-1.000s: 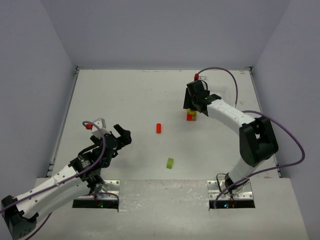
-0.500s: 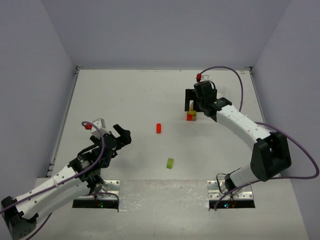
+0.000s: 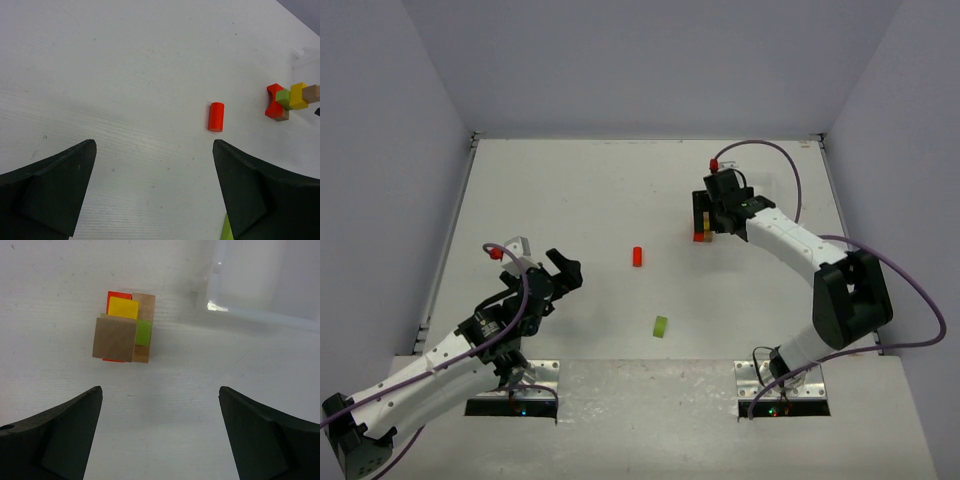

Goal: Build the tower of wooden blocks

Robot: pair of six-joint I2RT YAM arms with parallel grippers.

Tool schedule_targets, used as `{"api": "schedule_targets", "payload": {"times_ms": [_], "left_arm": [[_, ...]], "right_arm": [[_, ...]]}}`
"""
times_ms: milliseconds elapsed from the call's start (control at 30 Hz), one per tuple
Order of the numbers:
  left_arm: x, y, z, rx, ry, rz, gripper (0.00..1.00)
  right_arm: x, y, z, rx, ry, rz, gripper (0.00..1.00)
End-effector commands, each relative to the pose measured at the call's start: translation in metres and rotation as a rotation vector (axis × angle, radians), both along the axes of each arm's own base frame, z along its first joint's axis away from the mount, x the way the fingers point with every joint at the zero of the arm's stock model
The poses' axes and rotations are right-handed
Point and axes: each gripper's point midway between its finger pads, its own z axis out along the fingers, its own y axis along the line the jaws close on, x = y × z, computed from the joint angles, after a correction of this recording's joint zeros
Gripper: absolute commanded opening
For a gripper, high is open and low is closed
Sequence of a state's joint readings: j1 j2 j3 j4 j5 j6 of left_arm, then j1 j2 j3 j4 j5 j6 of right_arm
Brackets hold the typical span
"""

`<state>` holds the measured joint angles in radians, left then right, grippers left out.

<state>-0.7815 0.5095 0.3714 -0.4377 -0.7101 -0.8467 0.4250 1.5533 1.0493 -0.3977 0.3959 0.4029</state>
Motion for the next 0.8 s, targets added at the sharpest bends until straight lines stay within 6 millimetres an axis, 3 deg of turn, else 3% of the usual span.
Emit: {"api": "schedule_targets", "payload": {"times_ms": [0, 333, 767], "left_arm": [[0.003, -0.001, 0.003, -0.022, -0.019, 0.008, 1.0], [0.004, -0.001, 0.002, -0.011, -0.013, 0.012, 1.0], [0.005, 0.0, 0.002, -0.004, -0.014, 0.017, 1.0]], "right_arm": [[0.019, -0.007, 0.015, -0.014, -0.056, -0.049, 0.99], [0.028, -0.021, 0.013, -0.028, -0.057, -0.104, 0.99], [0.038, -0.016, 0.014, -0.004, -0.064, -0.089, 0.99]]}}
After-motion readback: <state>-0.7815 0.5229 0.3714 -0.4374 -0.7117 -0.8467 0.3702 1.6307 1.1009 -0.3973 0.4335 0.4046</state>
